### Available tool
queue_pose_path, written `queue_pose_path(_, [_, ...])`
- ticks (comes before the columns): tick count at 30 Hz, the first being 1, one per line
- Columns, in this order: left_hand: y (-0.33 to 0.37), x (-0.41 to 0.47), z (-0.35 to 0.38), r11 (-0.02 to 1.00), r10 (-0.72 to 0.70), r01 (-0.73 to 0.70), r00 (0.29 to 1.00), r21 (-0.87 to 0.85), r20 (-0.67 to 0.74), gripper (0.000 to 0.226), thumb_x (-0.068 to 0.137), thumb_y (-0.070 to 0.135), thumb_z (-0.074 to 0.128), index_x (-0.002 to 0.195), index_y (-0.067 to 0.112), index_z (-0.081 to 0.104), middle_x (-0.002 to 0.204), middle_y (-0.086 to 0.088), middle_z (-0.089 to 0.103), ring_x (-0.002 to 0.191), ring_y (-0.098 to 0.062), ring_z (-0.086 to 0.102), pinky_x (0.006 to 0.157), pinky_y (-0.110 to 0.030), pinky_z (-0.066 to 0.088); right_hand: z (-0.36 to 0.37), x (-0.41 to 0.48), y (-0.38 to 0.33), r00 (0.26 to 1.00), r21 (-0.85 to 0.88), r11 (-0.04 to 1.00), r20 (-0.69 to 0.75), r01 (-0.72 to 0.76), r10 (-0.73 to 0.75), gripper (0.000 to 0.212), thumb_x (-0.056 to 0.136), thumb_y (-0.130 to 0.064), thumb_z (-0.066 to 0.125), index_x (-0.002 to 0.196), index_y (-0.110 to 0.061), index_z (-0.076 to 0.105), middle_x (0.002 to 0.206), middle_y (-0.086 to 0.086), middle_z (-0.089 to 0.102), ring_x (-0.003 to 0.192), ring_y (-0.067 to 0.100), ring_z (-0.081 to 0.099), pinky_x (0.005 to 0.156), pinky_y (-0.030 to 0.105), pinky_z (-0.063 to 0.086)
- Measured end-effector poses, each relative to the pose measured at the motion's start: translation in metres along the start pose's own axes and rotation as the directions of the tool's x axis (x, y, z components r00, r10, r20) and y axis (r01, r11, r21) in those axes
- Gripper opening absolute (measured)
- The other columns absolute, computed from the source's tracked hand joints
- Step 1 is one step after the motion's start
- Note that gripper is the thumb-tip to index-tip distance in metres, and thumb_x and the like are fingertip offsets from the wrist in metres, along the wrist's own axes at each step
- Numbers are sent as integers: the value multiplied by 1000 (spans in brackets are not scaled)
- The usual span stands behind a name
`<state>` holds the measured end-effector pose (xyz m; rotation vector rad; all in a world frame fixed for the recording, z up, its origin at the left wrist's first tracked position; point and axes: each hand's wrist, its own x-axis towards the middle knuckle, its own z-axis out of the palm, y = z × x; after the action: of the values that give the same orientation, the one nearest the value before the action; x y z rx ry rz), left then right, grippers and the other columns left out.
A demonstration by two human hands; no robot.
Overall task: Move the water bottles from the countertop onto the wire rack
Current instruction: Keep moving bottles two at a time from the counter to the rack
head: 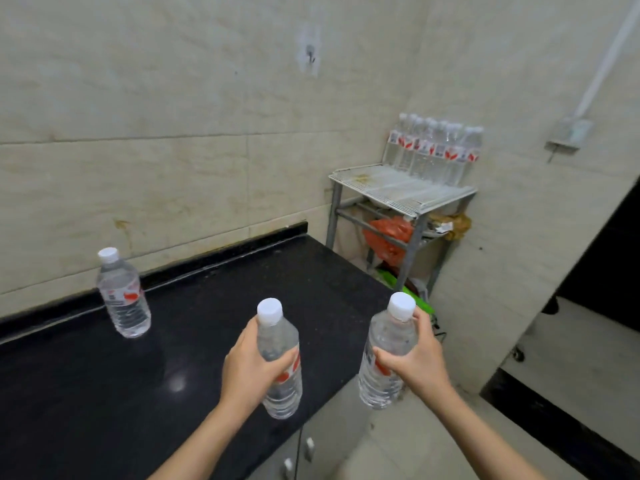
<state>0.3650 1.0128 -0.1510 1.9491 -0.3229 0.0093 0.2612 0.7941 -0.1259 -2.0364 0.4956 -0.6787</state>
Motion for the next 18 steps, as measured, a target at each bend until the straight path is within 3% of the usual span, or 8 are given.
queue_pose_path(5, [33, 10, 60, 999, 35, -31, 995, -42, 98, 46, 61, 27, 80, 95, 36, 51, 92, 8, 66, 90, -17, 63, 80, -40, 52, -64, 11, 32, 993, 49, 997, -90, -66, 70, 76, 57, -11, 82, 112, -36, 36, 110, -5, 54, 102, 16, 53, 85, 29, 40])
queue_pose_path(11, [56, 48, 127, 995, 61, -46, 982, -87, 176, 50, 62, 22, 81, 99, 38, 51, 93, 8, 66, 90, -15, 63, 80, -38, 51, -111, 45, 73, 983, 25, 993, -146, -111, 114, 73, 58, -11, 83, 107, -37, 36, 97, -27, 48, 93, 8, 52, 80, 21, 39])
queue_pose_path(14, [66, 77, 172, 992, 91, -73, 978, -102, 189, 52, 62, 21, 81, 95, 43, 49, 91, 11, 64, 90, -16, 62, 80, -39, 51, -133, 79, 101, 979, 24, 990, -146, -137, 139, 70, 57, -13, 83, 101, -43, 37, 98, -28, 48, 88, -12, 51, 68, 4, 39])
queue_pose_path(16, [76, 100, 207, 989, 112, -92, 977, -115, 181, 50, 62, 20, 81, 94, 42, 48, 91, 7, 65, 91, -20, 63, 81, -42, 51, -149, 106, 117, 976, 14, 987, -142, -162, 162, 71, 57, -16, 83, 103, -43, 36, 98, -28, 49, 86, -21, 47, 65, 1, 38])
queue_pose_path(18, [88, 122, 244, 988, 119, -96, 974, -125, 195, 50, 62, 20, 80, 96, 38, 49, 92, 5, 65, 93, -22, 63, 81, -44, 51, -167, 134, 133, 975, -21, 983, -129, -184, 180, 73, 57, -18, 83, 108, -41, 36, 97, -26, 51, 87, -19, 50, 67, 3, 39])
